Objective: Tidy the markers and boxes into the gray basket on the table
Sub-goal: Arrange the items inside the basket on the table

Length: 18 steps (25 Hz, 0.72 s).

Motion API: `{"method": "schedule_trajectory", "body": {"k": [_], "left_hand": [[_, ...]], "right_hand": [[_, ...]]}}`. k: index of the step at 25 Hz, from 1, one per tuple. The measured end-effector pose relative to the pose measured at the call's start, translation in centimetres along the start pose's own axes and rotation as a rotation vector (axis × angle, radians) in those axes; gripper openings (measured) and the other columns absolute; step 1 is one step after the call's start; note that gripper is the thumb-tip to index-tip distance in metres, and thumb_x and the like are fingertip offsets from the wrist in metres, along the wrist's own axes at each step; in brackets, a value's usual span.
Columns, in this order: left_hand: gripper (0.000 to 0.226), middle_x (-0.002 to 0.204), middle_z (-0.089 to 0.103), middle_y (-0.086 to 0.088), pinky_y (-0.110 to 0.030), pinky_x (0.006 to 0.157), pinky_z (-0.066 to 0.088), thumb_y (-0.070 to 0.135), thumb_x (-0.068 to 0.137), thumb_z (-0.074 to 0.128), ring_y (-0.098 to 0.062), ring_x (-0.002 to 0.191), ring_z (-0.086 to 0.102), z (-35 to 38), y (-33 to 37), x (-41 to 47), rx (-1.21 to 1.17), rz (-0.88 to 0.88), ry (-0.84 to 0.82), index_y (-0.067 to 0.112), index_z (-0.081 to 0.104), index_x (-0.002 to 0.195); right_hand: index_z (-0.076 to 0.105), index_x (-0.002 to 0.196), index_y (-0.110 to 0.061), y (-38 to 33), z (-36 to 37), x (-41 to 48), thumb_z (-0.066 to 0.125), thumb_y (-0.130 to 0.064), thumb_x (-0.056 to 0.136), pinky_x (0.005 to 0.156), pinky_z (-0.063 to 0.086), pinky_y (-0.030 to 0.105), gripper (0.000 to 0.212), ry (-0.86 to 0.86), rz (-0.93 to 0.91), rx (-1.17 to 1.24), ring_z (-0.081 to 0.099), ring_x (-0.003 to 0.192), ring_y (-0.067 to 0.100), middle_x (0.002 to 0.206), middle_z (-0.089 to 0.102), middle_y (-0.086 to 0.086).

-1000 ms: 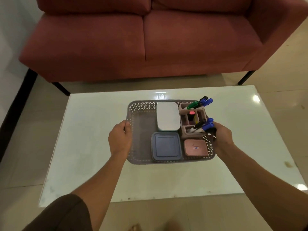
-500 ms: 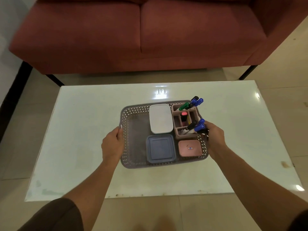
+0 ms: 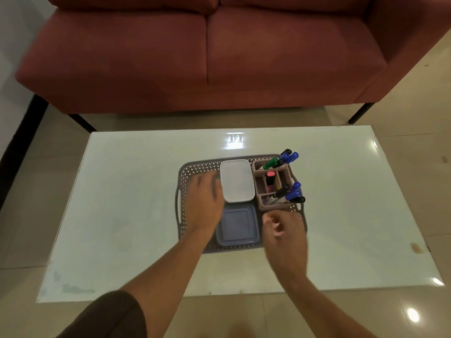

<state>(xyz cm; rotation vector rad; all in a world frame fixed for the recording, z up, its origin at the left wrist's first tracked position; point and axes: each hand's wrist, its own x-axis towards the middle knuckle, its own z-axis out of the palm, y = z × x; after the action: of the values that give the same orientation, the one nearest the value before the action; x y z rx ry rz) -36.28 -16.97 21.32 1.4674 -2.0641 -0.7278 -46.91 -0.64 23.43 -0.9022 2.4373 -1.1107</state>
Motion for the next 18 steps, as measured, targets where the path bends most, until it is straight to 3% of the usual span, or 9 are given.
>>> {"method": "schedule_trajectory", "body": {"k": [2, 5, 6, 8, 10, 13, 16, 18], "left_hand": [[0.038, 0.137, 0.056, -0.004, -0.032, 0.106, 0.039, 0.025, 0.101, 0.052, -0.021, 0.128, 0.051, 1.3, 1.2, 1.7, 0.018, 0.103, -0.175, 0.016, 0.058, 0.138], [0.048, 0.157, 0.04, -0.002, -0.037, 0.116, 0.034, 0.016, 0.101, 0.048, -0.022, 0.143, 0.036, 2.9, 2.0, 4.8, 0.152, 0.22, -0.332, 0.02, 0.046, 0.149], [0.051, 0.159, 0.037, -0.002, -0.04, 0.117, 0.035, 0.013, 0.1, 0.046, -0.023, 0.144, 0.034, 3.2, 2.0, 5.6, 0.251, 0.258, -0.4, 0.02, 0.044, 0.15], [0.055, 0.158, 0.037, -0.004, -0.045, 0.115, 0.037, 0.011, 0.096, 0.047, -0.026, 0.142, 0.035, 3.1, 1.8, 6.9, 0.442, 0.306, -0.531, 0.017, 0.04, 0.151], [0.055, 0.151, 0.042, -0.009, -0.047, 0.109, 0.043, 0.014, 0.094, 0.049, -0.029, 0.135, 0.042, 2.7, 1.2, 7.6, 0.539, 0.297, -0.557, 0.013, 0.04, 0.148], [0.048, 0.134, 0.055, -0.014, -0.047, 0.095, 0.05, 0.02, 0.094, 0.048, -0.034, 0.12, 0.056, 1.3, -0.1, 7.3, 0.588, 0.163, -0.512, 0.012, 0.048, 0.141], [0.034, 0.124, 0.058, -0.015, -0.044, 0.088, 0.051, 0.027, 0.094, 0.049, -0.034, 0.115, 0.057, -0.3, -2.9, 5.6, 0.594, -0.012, -0.453, 0.014, 0.065, 0.121], [0.031, 0.126, 0.054, -0.012, -0.043, 0.087, 0.052, 0.031, 0.094, 0.053, -0.031, 0.117, 0.055, -1.0, -4.3, 4.9, 0.478, -0.036, -0.379, 0.015, 0.064, 0.119]], "right_hand": [[0.066, 0.114, -0.018, -0.6, 2.7, 0.0, 0.062, -0.019, 0.089, 0.074, 0.053, 0.026, 0.026, -0.173, 0.079, -0.042, 0.061, 0.089, 0.006, 0.097, 0.065, -0.004], [0.06, 0.123, -0.012, -1.5, 6.3, 1.7, 0.059, -0.029, 0.089, 0.08, 0.058, 0.046, 0.038, -0.278, 0.383, 0.019, 0.068, 0.087, 0.024, 0.092, 0.07, 0.003], [0.06, 0.121, -0.009, -1.7, 7.2, 2.3, 0.059, -0.03, 0.09, 0.078, 0.059, 0.047, 0.038, -0.279, 0.512, 0.13, 0.069, 0.084, 0.025, 0.09, 0.07, 0.005], [0.061, 0.115, -0.003, -2.1, 8.3, 3.5, 0.059, -0.025, 0.093, 0.062, 0.059, 0.036, 0.032, -0.252, 0.749, 0.422, 0.066, 0.067, 0.021, 0.084, 0.069, 0.009], [0.062, 0.113, -0.002, -2.6, 8.7, 4.4, 0.059, -0.022, 0.096, 0.046, 0.05, 0.025, 0.027, -0.237, 0.857, 0.547, 0.06, 0.059, 0.019, 0.086, 0.069, 0.015], [0.065, 0.108, -0.005, -2.3, 9.7, 5.2, 0.057, -0.025, 0.098, 0.05, 0.053, 0.029, 0.024, -0.211, 0.816, 0.543, 0.061, 0.06, 0.023, 0.081, 0.068, 0.015], [0.068, 0.103, -0.01, -2.4, 10.5, 5.6, 0.057, -0.035, 0.094, 0.071, 0.061, 0.048, 0.029, -0.198, 0.638, 0.312, 0.069, 0.077, 0.029, 0.089, 0.072, 0.013], [0.068, 0.1, -0.009, -2.6, 10.6, 5.7, 0.055, -0.04, 0.093, 0.077, 0.06, 0.049, 0.035, -0.161, 0.582, 0.199, 0.07, 0.085, 0.033, 0.091, 0.073, 0.014]]}}
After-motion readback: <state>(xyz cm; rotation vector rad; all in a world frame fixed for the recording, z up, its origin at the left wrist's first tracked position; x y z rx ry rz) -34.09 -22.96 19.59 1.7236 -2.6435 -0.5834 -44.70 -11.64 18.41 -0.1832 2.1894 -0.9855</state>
